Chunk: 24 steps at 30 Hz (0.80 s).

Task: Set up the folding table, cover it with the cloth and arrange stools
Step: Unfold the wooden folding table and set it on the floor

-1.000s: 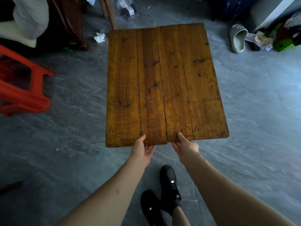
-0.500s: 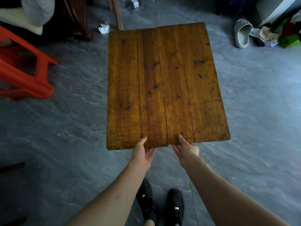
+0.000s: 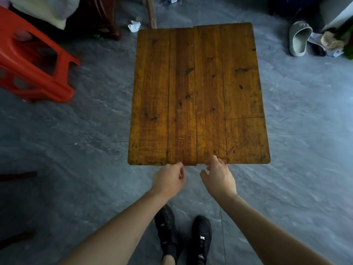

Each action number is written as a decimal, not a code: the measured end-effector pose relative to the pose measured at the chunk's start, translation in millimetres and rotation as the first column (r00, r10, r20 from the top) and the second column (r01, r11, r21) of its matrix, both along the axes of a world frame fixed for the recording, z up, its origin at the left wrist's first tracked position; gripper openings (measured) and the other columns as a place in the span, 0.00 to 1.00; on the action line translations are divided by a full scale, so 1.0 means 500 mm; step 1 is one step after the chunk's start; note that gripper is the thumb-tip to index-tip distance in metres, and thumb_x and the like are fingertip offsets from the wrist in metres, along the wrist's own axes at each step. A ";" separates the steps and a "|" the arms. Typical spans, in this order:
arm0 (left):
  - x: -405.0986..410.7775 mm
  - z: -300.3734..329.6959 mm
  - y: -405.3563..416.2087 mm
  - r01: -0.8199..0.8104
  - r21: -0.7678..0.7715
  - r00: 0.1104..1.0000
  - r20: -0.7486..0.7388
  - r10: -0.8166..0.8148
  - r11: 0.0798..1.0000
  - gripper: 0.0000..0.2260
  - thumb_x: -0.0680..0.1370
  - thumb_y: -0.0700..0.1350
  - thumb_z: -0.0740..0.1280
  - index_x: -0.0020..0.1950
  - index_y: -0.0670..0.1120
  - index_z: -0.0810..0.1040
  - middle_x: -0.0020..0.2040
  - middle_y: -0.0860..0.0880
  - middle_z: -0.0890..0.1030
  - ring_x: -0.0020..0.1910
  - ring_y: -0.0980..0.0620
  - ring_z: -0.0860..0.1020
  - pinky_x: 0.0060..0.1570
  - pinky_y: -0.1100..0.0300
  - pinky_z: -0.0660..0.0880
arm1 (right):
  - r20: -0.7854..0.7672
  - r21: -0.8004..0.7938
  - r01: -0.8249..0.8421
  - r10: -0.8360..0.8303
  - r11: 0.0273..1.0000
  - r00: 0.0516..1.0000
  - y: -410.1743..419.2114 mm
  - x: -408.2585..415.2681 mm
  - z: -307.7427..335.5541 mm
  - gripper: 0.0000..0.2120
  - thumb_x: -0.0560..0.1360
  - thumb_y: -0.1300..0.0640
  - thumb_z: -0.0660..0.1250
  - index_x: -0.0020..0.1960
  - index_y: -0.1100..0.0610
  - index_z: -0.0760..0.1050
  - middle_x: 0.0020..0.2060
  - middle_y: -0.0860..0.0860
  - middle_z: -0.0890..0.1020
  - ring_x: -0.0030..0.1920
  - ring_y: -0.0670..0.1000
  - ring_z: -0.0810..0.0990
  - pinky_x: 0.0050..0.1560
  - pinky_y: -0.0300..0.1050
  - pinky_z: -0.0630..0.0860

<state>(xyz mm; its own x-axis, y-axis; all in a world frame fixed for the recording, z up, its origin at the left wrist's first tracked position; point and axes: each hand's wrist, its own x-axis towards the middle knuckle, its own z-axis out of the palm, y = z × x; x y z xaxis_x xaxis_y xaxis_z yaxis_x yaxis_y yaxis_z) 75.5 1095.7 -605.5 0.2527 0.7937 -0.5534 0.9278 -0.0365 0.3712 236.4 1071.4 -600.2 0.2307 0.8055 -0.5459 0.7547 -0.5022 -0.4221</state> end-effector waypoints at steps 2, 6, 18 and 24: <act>-0.003 0.006 0.015 0.289 0.284 0.957 -0.085 -0.276 0.914 0.14 0.74 0.48 0.69 0.58 0.52 0.71 0.56 0.54 0.75 0.56 0.53 0.73 0.50 0.58 0.74 | 0.245 0.158 -0.288 0.245 0.944 0.938 -0.003 0.014 -0.008 0.20 0.70 0.57 0.72 0.58 0.55 0.68 0.54 0.52 0.71 0.54 0.54 0.73 0.49 0.48 0.76; 0.000 -0.024 0.066 0.423 0.322 0.900 -0.256 -0.353 0.847 0.43 0.72 0.52 0.73 0.78 0.47 0.50 0.77 0.42 0.51 0.76 0.40 0.52 0.74 0.42 0.54 | 0.461 0.038 -0.525 0.452 0.850 0.764 0.022 0.045 -0.047 0.51 0.61 0.53 0.80 0.77 0.55 0.56 0.73 0.60 0.60 0.73 0.62 0.61 0.68 0.63 0.64; 0.013 -0.098 0.064 0.471 0.262 0.824 -0.473 -0.313 0.843 0.52 0.73 0.39 0.72 0.76 0.43 0.31 0.76 0.35 0.32 0.74 0.30 0.35 0.68 0.27 0.52 | 0.637 -0.079 -0.492 0.423 0.867 0.644 0.056 0.064 -0.101 0.50 0.72 0.58 0.72 0.79 0.56 0.39 0.77 0.63 0.46 0.77 0.67 0.48 0.63 0.78 0.61; 0.013 -0.092 0.047 0.462 0.262 0.830 -0.466 -0.308 0.847 0.51 0.74 0.37 0.71 0.77 0.43 0.31 0.76 0.35 0.32 0.74 0.31 0.35 0.68 0.27 0.52 | 0.655 -0.048 -0.471 0.383 0.881 0.651 0.035 0.049 -0.113 0.44 0.74 0.62 0.69 0.80 0.58 0.43 0.77 0.64 0.49 0.76 0.68 0.50 0.60 0.81 0.62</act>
<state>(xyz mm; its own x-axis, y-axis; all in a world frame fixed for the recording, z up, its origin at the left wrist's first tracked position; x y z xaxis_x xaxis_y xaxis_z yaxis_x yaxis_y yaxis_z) 81.8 1119.3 -651.6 0.4024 0.8340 -0.3776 0.8694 -0.4773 -0.1277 261.0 1088.9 -656.5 0.0963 0.9495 -0.2986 0.9791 -0.0363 0.2003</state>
